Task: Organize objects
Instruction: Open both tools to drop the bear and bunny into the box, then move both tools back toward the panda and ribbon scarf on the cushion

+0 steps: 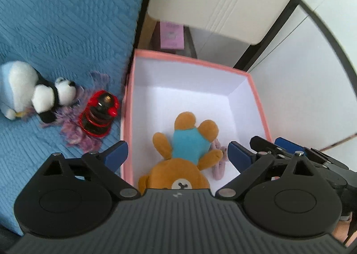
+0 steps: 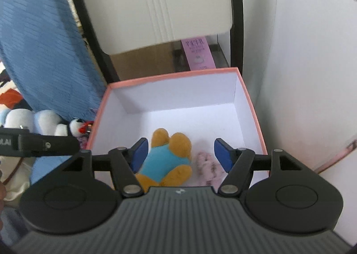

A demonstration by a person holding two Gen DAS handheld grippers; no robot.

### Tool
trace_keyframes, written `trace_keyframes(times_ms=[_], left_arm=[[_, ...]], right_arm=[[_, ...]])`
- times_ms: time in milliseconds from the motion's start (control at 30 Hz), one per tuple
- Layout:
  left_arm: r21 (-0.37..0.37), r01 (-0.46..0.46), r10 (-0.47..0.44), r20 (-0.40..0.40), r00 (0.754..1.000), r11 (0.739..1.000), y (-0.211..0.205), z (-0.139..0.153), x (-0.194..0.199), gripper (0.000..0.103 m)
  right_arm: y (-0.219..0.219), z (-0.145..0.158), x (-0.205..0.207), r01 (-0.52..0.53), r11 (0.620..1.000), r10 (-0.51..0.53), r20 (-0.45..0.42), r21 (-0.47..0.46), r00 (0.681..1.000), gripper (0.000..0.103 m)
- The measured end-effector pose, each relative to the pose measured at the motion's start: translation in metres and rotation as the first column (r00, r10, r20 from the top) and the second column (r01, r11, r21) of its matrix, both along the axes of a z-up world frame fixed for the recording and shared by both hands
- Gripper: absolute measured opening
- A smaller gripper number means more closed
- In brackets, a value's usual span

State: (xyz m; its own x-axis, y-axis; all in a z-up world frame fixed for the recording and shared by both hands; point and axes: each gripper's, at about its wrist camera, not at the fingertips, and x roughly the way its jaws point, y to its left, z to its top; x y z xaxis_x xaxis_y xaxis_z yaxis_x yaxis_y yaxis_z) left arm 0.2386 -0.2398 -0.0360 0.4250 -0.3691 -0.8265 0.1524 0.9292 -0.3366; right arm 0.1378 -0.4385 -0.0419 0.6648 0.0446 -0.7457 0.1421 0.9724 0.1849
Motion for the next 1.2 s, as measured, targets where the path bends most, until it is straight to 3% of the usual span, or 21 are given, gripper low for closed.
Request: trace_keyframes(times_ms=[267,500,867,1000,1200], left_arm=[[-0.021,-0.006,0.010,0.157,0.988,1.000,0.053,0.045,-0.050,0.098],[-0.007,0.008,-0.006,0.246,0.969,1.000,0.092,0.061,-0.085,0.098],[-0.036,-0.014,0.025,0.297,0.955,0.999,0.150,0.054,-0.115,0.098],[-0.001,0.002,-0.002,0.322,0.947,1.000,0.161,0.046,-0.121,0.098],[-0.005,-0.016,0.017,0.313,0.950,1.000,0.178,0.032,-0.126,0.098]], right_arm=[[0.041,0.022,-0.035,-0.040,0.998,0.038,0.041,0.045,0.998,0.068],[0.081,0.037,-0.061,-0.088,0.994,0.083,0.088,0.060,0.993,0.068],[0.140,0.025,-0.087,-0.081,0.996,0.079,0.090,0.021,0.993,0.068],[0.157,0.014,-0.090,-0.095,0.995,0.094,0.072,0.010,0.993,0.068],[0.173,0.004,-0.093,-0.071,0.996,0.069,0.058,0.048,0.996,0.068]])
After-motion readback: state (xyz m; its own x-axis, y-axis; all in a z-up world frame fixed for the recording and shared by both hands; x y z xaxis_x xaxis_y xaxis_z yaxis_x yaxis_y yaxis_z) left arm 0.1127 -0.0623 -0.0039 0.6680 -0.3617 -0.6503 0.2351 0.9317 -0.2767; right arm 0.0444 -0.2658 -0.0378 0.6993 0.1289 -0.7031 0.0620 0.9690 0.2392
